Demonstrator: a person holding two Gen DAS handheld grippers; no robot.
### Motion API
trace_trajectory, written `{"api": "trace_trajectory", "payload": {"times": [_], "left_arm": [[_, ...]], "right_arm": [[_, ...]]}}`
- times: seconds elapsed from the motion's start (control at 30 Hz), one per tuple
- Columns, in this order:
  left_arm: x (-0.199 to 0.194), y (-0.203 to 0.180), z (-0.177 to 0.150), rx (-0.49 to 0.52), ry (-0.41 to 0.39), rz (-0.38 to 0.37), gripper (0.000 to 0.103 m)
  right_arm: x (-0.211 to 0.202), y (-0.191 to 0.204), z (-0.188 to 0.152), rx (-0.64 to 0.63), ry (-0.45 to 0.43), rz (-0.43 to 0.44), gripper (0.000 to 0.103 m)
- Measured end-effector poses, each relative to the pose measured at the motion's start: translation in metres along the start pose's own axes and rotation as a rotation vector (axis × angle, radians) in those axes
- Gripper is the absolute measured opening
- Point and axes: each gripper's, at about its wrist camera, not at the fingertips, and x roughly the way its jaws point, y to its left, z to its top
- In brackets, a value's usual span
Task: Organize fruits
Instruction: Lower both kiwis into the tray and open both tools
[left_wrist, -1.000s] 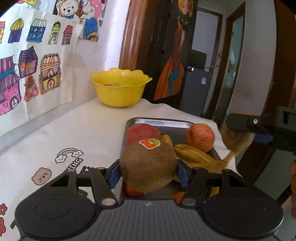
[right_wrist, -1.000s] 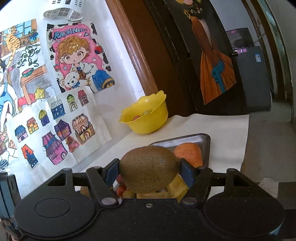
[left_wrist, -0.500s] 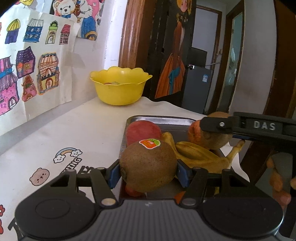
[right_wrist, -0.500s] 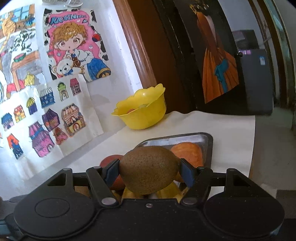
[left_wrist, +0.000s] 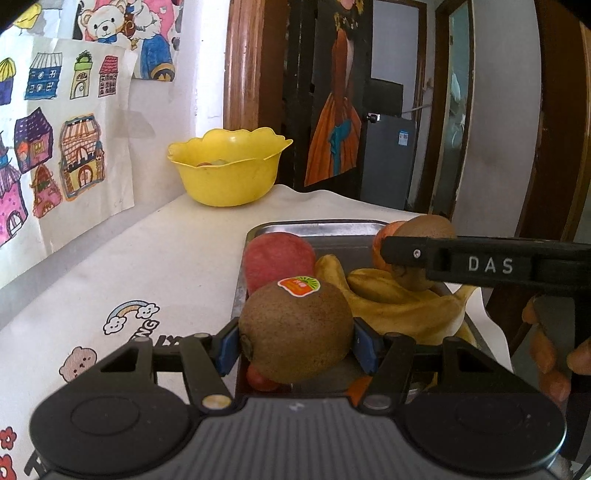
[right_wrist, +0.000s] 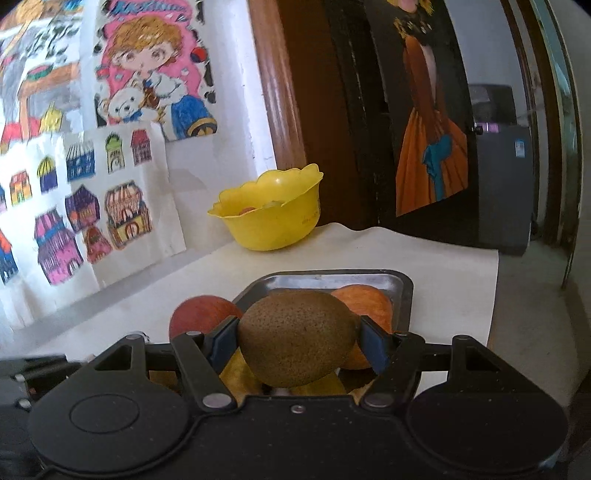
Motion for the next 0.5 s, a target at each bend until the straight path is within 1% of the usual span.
{"api": "trace_trajectory", "payload": {"times": [0.27, 0.5], "left_arm": [[0.0021, -0.0008, -0.0004, 0.009, 0.006, -0.002, 0.066], [0.0058, -0.0037, 0.001, 0.051, 0.019, -0.005, 0.066]], "right_arm": [[0.0036, 0.0012, -0.0027, -0.018, 0.003, -0.01, 0.07], [0.0081, 0.0062, -0.0055, -0.045, 0.009, -0.037, 0.071]]}}
